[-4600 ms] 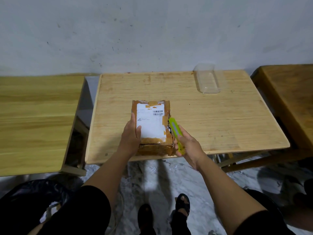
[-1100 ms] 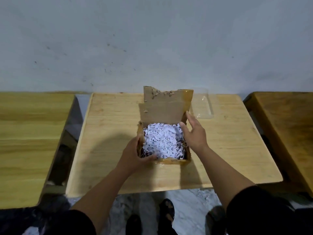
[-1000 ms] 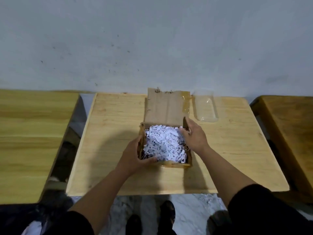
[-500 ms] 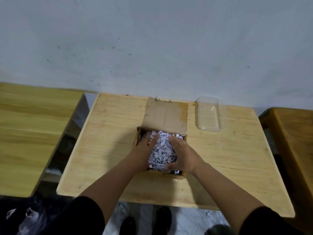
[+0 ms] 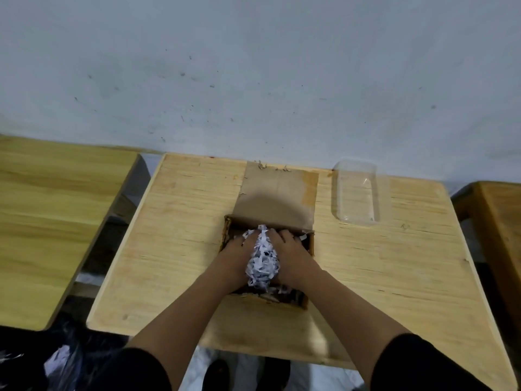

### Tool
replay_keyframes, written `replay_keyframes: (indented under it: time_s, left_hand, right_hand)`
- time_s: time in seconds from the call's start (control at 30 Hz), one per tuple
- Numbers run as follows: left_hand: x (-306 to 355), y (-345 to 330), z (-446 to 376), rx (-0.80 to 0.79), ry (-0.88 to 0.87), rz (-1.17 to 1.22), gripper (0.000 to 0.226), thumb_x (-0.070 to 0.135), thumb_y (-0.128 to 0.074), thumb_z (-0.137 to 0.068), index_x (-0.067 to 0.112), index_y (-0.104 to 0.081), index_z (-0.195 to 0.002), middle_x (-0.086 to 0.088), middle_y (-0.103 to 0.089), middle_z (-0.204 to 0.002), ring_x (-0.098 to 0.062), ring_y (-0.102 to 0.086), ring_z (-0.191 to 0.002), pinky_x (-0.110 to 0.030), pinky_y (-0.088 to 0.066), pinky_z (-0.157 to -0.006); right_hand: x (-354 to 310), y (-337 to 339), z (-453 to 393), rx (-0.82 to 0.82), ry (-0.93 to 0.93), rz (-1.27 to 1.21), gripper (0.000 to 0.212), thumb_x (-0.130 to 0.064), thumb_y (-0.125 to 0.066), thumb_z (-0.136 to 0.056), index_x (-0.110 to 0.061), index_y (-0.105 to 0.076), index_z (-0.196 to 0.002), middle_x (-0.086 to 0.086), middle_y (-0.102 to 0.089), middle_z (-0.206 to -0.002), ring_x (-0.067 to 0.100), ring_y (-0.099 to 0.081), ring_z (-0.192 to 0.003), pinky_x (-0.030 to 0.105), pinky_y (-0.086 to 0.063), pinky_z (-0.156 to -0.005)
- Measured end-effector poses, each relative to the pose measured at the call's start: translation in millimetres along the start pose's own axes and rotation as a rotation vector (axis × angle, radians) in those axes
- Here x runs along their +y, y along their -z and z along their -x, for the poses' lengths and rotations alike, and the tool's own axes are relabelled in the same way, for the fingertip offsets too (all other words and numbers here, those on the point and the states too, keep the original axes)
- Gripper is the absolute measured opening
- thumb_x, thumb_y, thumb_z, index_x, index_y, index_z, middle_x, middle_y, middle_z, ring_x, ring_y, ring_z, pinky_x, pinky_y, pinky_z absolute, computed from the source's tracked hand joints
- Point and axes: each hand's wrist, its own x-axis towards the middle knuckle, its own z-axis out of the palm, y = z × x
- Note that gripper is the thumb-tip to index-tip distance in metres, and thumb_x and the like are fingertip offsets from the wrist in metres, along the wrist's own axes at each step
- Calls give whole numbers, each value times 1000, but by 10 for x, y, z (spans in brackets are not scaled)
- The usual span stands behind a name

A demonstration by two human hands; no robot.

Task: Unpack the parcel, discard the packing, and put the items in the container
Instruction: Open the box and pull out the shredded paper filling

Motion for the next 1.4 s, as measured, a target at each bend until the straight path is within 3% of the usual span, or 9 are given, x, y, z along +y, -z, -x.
replay_keyframes:
  time_s: [0.13,0.27,0.4,0.5,0.63,0.83,0.93,1.03,1.4]
  left_hand:
    - [-7,-27,4,3,27,61,79,32,-62,-84,12,-17,-145,-13,-32,-149,-27,-32,-136,-31,-24,-113]
    - [34,71,62,57,-4,111,78,28,-68,-81,9,-24,-143,-11,-36,-146,-24,-33,-135,-17,-17,-108]
    - [60,128,106,79,-15,152,83,48,-61,-76,11,-27,-143,-8,-38,-146,-21,-35,-135,-31,-25,-114]
    - [124,218,124,102,6,179,80,38,-66,-78,12,-28,-143,-8,-41,-144,-21,-37,-133,-25,-26,-109]
    - [163,356,125,107,-24,155,84,34,-70,-77,15,-24,-144,-7,-38,-146,-22,-34,-135,-40,-32,-111]
    - [502,713,141,196,-146,166,51,22,-65,-82,19,-47,-129,-1,-54,-129,-16,-49,-118,-21,-36,-96]
    - [562,853,132,173,-105,181,61,30,-65,-80,29,-38,-134,1,-51,-133,-18,-47,-122,-26,-37,-98]
    - [606,939,213,147,-115,127,78,16,-66,-75,27,-26,-141,-5,-44,-139,-23,-40,-127,-31,-35,-103]
    - [650,991,421,71,-219,79,86,13,-67,-76,20,-17,-145,-5,-32,-149,-24,-28,-136,-30,-26,-108]
  right_hand:
    - [44,28,9,33,17,-159,83,-35,-73,-72,-17,-27,-139,9,-42,-133,25,-40,-124,33,-35,-105]
    - [92,51,-2,58,58,-173,92,-35,-80,-61,-17,-32,-138,5,-46,-134,22,-41,-123,29,-34,-103]
    - [76,150,35,68,78,-191,95,-29,-82,-59,-17,-33,-138,6,-47,-134,21,-40,-124,29,-32,-103]
    - [51,249,79,79,93,-182,95,-25,-83,-57,-14,-34,-138,8,-46,-134,24,-42,-125,34,-37,-104]
    - [-25,415,150,114,86,-174,96,-28,-84,-53,-21,-37,-136,8,-49,-129,23,-45,-121,35,-39,-103]
    - [-227,791,354,180,80,-145,90,-18,-86,-53,-24,-43,-131,2,-52,-127,21,-49,-117,27,-39,-93]
    - [-289,919,474,216,56,-169,98,-18,-85,-53,-23,-35,-137,9,-46,-132,26,-45,-122,30,-37,-100]
    - [-354,960,588,219,18,-177,101,-19,-84,-56,-19,-29,-141,11,-41,-137,27,-41,-126,31,-34,-105]
    - [-468,798,788,266,-78,-146,106,-26,-85,-51,-22,-28,-140,8,-41,-137,25,-42,-125,33,-37,-104]
